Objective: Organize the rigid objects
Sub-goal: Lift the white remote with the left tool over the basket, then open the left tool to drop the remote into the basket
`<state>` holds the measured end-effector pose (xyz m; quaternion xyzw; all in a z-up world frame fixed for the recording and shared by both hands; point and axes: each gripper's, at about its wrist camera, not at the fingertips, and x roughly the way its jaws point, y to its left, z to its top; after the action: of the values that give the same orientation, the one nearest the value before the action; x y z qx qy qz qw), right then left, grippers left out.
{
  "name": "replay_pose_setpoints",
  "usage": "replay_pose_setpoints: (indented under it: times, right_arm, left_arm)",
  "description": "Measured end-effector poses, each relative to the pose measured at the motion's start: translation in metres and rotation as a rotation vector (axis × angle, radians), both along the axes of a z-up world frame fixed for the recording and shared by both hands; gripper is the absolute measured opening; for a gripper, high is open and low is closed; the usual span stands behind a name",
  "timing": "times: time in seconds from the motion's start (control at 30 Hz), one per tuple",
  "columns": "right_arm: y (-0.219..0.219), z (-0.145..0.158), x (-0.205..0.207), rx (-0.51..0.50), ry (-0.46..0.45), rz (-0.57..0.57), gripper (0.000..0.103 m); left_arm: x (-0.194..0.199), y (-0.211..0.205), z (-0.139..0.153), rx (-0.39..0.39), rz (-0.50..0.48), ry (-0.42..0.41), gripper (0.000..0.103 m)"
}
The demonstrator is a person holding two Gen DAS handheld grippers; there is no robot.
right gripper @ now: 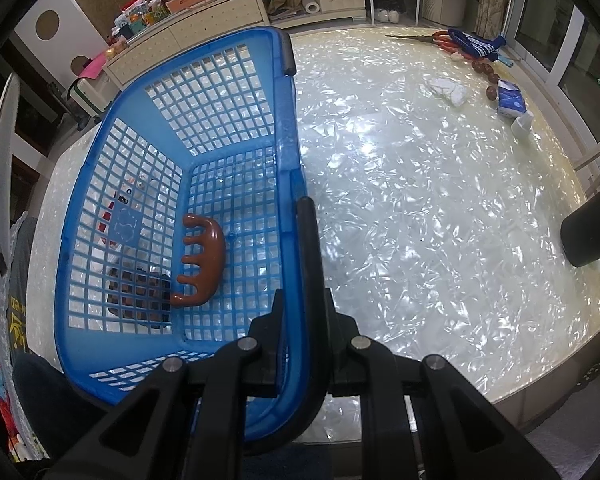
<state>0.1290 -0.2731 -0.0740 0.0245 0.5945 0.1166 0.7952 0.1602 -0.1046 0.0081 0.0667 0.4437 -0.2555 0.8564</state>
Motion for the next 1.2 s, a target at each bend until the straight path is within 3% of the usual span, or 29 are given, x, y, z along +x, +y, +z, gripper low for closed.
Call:
replay_pose_setpoints:
  times: [0.43, 0.57, 0.83, 1.03, 1.2]
  right_arm:
    - [-0.004, 0.002, 0.001, 0.046, -0.004, -0.016, 0.013]
    - [-0.004, 0.001, 0.001, 0.055, -0.006, -0.017, 0.013]
    - [-0.004, -0.003, 0.000, 0.063, 0.001, -0.006, 0.013]
    - [-0.005, -0.006, 0.001, 0.069, 0.002, -0.010, 0.013]
    - [-0.006, -0.007, 0.004, 0.068, 0.003, -0.010, 0.013]
  left_arm:
    - [0.040, -0.067, -0.051, 0.062, -0.198, 0.057, 0.056]
    - [0.048, -0.079, -0.067, 0.146, -0.254, 0.029, 0.056]
    - [0.062, -0.102, -0.103, 0.280, -0.357, 0.109, 0.056]
    - [0.072, -0.108, -0.121, 0.378, -0.354, 0.128, 0.057]
    - [0.076, -0.106, -0.124, 0.374, -0.337, 0.159, 0.057]
